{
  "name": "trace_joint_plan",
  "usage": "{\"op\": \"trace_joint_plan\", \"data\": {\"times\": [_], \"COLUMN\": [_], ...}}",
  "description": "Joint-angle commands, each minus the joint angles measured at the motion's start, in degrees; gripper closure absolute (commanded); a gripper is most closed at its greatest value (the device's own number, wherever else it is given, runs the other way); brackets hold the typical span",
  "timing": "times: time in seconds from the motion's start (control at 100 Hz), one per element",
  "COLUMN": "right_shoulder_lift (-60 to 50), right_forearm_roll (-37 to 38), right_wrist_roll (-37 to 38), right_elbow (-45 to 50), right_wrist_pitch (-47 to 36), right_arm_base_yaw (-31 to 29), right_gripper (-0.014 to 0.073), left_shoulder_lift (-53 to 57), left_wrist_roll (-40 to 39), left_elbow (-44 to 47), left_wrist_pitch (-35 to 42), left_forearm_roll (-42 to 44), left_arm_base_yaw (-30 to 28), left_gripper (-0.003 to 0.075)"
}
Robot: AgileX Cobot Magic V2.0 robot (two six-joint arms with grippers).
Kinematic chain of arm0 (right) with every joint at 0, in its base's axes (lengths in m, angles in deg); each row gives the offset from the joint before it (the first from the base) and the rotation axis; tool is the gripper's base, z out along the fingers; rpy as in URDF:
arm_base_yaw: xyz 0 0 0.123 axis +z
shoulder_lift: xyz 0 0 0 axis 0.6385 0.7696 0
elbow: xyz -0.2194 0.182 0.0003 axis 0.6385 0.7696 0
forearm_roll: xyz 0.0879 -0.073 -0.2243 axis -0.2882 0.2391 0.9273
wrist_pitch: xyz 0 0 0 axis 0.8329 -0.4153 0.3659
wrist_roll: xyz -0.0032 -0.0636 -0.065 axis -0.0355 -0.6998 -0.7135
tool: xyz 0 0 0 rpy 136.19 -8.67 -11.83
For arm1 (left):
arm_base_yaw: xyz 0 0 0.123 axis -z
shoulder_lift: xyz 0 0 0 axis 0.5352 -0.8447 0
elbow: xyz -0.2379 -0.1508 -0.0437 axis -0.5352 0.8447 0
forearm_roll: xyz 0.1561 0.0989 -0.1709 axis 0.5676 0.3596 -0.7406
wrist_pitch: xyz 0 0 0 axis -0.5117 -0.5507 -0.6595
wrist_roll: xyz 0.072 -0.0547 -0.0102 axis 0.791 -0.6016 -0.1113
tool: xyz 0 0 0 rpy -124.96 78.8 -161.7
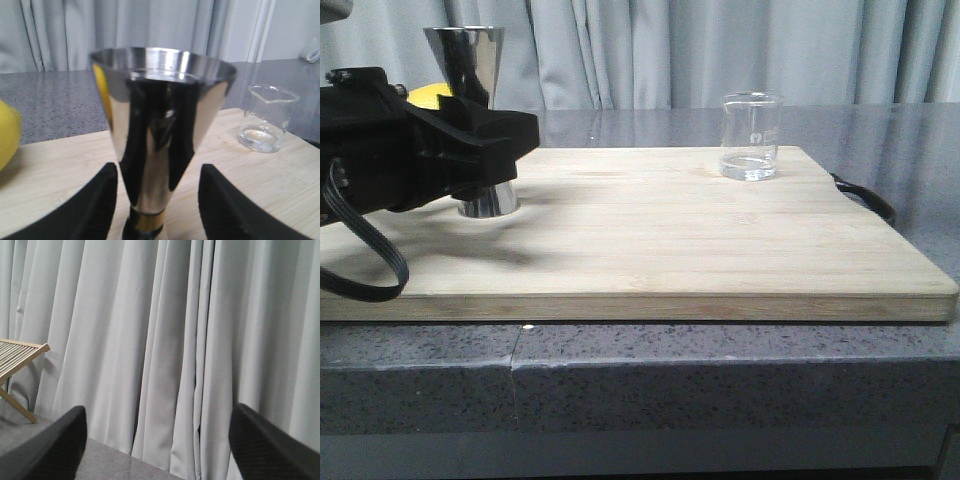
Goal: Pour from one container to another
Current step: 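Lower the jigger onto the board with the left gripper, then open the left gripper and withdraw it from the jigger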
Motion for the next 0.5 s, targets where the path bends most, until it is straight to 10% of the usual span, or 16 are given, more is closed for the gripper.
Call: {"op": "trace_joint_plan", "data": {"times": [0.0,0.49], "right_shoulder_lift": [-2.0,-2.0], "right_forearm_roll": [-1.08,-1.08], "right_wrist_roll": [-0.34,-0.34], "right_elbow": [-1.57,-1.57], "right_wrist_pitch": [-7.5,-7.5], "right_arm_base_yaw": [-0.2,-0.2], "right_gripper": [0.0062,0.0062], "left_shoulder_lift": [1.69,3.94], "left_wrist_roll": [-0.43,-0.43], "left_elbow": [-0.82,4.37], "left_wrist_pitch": [11.27,12.13], "left_forearm_roll": [0.07,-2.94], "left_arm_base_yaw": [-0.05,-0.05], "left_gripper": [0.0223,0.0131]}}
